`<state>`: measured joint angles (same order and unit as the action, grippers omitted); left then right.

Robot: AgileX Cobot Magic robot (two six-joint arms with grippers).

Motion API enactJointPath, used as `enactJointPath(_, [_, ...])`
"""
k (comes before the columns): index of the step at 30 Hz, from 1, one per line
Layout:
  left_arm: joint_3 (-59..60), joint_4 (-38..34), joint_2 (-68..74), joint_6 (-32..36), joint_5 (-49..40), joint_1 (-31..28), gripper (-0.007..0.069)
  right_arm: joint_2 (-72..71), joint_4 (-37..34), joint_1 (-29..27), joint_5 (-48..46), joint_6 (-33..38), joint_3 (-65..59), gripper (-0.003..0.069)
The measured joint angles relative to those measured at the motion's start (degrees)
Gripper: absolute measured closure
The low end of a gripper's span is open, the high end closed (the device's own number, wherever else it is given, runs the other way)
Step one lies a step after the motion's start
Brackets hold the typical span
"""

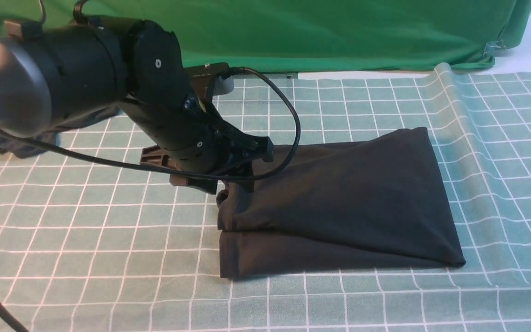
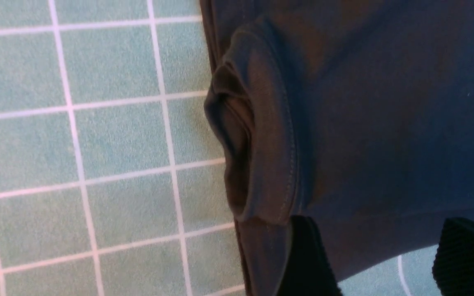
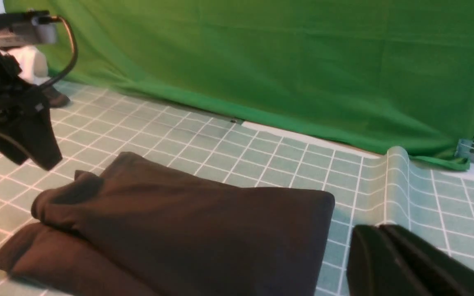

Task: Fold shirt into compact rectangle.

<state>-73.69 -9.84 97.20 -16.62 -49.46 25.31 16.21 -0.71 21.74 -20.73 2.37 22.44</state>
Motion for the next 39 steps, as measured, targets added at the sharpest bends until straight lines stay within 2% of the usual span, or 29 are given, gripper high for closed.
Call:
enactJointPath(6, [0.0, 0.0, 0.0, 0.16, 2.51, 0.0, 0.0328, 0.0, -0.11, 0.0, 1.83, 0.26, -0.84, 0.064])
enactJointPath(13, [0.0, 0.0, 0.0, 0.61, 3.24, 0.0, 0.0382, 0.0, -0.11, 0.0, 2.1, 0.26, -0.84, 0.0622])
enactJointPath(19, [0.0, 0.13, 0.0, 1.21, 4.45, -0.11, 0.0386, 0.0, -0.11, 0.0, 2.49, 0.26, -1.0, 0.061])
enactJointPath(26, [0.0, 0.19, 0.0, 1.65, 4.91, -0.11, 0.0386, -4.68, 0.71, -0.18, 10.23, 0.26, -9.04, 0.0597])
enactJointPath(31, [0.0, 0.83, 0.0, 1.8, 5.19, -0.11, 0.0386, -10.39, 4.99, -3.93, 8.83, 0.44, -16.92, 0.0584])
enactJointPath(36, [0.0, 0.88, 0.0, 1.99, 5.46, -0.11, 0.0391, -13.45, 5.82, -7.18, 5.47, 0.49, -20.58, 0.0571])
enactJointPath(39, [0.0, 0.88, 0.0, 3.39, 5.46, -0.11, 0.0433, -15.58, 5.88, -9.01, 5.1, 0.55, -22.2, 0.0566])
